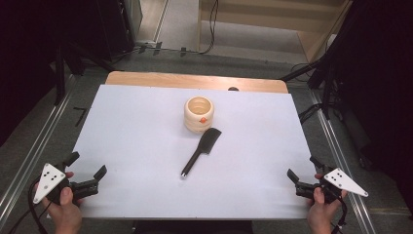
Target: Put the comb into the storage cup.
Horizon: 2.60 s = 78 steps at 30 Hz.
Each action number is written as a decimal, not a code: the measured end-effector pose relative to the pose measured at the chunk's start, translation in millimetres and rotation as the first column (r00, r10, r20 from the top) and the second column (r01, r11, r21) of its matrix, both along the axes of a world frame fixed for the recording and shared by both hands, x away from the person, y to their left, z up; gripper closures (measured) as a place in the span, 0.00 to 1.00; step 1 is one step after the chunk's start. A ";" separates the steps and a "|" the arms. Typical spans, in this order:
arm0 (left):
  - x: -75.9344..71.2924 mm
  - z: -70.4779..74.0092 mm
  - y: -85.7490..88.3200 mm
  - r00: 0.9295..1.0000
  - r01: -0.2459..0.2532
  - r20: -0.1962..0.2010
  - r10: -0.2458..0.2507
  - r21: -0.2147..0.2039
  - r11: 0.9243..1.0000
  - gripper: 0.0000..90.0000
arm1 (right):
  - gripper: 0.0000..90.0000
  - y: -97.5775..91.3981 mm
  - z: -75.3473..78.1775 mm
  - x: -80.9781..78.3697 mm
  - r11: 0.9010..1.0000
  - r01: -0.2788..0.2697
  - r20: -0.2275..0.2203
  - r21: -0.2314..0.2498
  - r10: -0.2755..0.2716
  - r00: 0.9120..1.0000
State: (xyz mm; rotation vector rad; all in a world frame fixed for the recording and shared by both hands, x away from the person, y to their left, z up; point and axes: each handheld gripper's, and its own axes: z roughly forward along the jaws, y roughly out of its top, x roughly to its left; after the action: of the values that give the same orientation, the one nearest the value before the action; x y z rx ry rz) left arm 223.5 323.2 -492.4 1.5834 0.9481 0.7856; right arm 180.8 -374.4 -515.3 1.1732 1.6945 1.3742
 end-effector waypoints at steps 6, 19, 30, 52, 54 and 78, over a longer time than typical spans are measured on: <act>1.0 6.2 -2.9 1.000 -0.003 -0.008 0.003 0.028 1.000 0.00 | 0.00 2.1 -0.6 0.4 1.000 -0.001 0.019 -0.021 0.001 1.000; -2.0 33.5 -22.5 1.000 0.003 0.015 -0.003 0.026 1.000 0.00 | 0.00 3.3 -1.0 0.4 1.000 -0.012 0.027 -0.018 0.013 1.000; 7.0 54.0 -51.9 0.998 0.056 -0.012 -0.056 0.054 0.997 0.00 | 0.00 4.3 -1.4 0.2 1.000 -0.017 0.032 -0.025 0.018 0.999; 35.3 74.6 -84.7 0.992 0.120 -0.057 -0.116 0.074 0.990 0.00 | 0.00 5.0 -1.3 0.4 0.999 -0.026 0.029 -0.028 0.027 0.999; 37.5 75.0 -86.8 0.991 0.124 -0.064 -0.119 0.076 0.989 0.00 | 0.00 5.1 -1.4 0.4 0.999 -0.030 0.029 -0.029 0.031 0.999; 61.3 82.8 -139.2 0.968 0.239 -0.109 -0.226 0.121 0.963 0.00 | 0.00 7.3 -1.7 1.3 0.999 -0.030 0.021 -0.041 0.031 0.999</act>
State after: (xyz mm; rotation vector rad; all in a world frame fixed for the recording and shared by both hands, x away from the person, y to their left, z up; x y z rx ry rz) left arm 284.8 184.0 -409.6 1.8239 0.7698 0.6239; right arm 182.1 -367.1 -517.0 1.1100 1.7238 1.3591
